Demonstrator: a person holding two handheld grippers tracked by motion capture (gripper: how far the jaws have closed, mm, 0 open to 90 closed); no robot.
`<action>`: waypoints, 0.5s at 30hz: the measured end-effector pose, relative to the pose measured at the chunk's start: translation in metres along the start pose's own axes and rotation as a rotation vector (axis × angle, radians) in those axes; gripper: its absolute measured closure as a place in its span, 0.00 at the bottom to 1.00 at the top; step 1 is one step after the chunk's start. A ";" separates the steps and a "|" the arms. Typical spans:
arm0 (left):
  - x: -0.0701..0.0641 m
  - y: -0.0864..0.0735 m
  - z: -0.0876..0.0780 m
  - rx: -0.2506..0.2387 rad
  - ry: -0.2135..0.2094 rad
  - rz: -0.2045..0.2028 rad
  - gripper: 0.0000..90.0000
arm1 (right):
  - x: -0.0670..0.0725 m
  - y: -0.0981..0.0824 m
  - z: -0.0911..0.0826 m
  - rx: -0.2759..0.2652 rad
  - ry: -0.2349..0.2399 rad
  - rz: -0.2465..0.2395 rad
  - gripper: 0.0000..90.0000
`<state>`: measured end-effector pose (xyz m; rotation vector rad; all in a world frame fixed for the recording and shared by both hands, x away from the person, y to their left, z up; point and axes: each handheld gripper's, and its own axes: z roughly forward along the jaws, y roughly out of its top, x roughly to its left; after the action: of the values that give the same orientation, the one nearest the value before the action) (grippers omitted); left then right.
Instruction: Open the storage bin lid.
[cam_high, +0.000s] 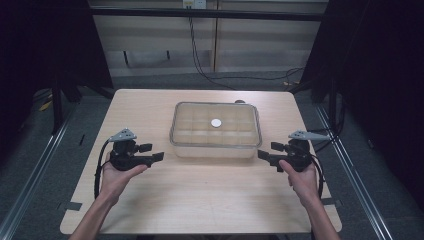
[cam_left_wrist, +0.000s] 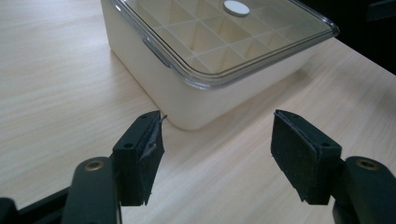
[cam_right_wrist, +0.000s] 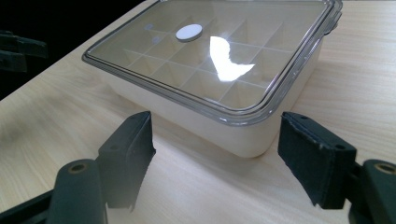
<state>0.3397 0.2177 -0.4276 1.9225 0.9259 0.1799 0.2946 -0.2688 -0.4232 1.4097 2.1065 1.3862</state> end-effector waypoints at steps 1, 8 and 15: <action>0.001 0.001 0.001 -0.012 0.002 -0.011 0.37 | 0.000 0.002 0.003 0.010 0.006 -0.010 0.28; 0.004 0.014 0.008 -0.018 0.021 -0.002 0.37 | -0.004 0.013 0.014 0.054 0.045 0.002 0.30; 0.008 0.030 0.017 -0.010 0.009 0.010 0.36 | -0.012 0.024 0.020 0.050 0.070 0.016 0.30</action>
<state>0.3695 0.2038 -0.4145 1.9191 0.9195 0.1990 0.3272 -0.2658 -0.4174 1.4200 2.1930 1.4180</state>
